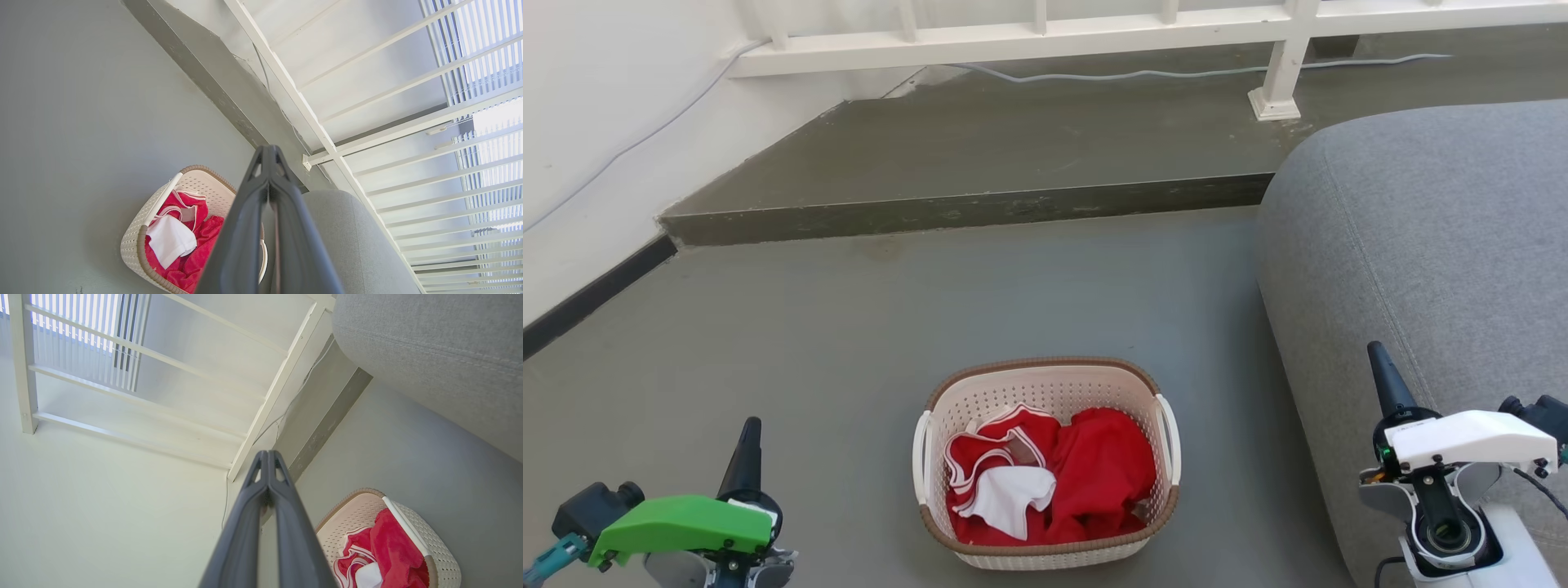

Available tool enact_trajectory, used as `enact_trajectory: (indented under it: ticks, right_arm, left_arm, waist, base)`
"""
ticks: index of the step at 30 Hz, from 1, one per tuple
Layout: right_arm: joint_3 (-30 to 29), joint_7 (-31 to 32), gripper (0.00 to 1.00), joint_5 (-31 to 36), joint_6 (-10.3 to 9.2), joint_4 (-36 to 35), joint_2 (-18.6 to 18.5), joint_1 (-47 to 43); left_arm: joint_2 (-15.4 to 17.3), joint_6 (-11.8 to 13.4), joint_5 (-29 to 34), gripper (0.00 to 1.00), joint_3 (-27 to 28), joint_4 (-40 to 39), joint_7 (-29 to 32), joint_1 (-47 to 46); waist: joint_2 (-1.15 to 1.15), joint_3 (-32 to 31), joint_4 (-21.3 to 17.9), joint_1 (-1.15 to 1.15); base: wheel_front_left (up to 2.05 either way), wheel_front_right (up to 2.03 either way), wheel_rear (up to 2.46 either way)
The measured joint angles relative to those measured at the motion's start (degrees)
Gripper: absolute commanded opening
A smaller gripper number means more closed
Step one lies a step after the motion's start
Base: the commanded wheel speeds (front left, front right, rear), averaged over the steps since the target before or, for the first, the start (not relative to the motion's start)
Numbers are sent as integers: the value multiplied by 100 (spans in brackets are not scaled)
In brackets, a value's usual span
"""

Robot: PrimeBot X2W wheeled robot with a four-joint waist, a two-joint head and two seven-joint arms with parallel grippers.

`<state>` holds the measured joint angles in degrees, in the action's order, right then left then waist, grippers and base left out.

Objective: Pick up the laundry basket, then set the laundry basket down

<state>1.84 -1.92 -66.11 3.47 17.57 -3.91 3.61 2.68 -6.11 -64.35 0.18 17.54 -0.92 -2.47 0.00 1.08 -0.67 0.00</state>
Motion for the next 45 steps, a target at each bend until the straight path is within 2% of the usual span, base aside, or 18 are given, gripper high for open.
enact_trajectory:
  ticks: [38, 45]
  right_arm:
    - [-902, 772, 0, -2510, 310, -111, 152, 5]
    - [-921, 778, 0, -2572, 334, -114, 162, 6]
  left_arm:
    - [-33, -77, -2594, 0, 489, -132, 745, -104]
    - [-38, -93, -2726, 0, 503, -141, 750, -121]
  waist:
    - [0, -93, 67, 0]
    - [0, -93, 67, 0]
  base:
    - [0, 0, 0]
    - [0, 0, 0]
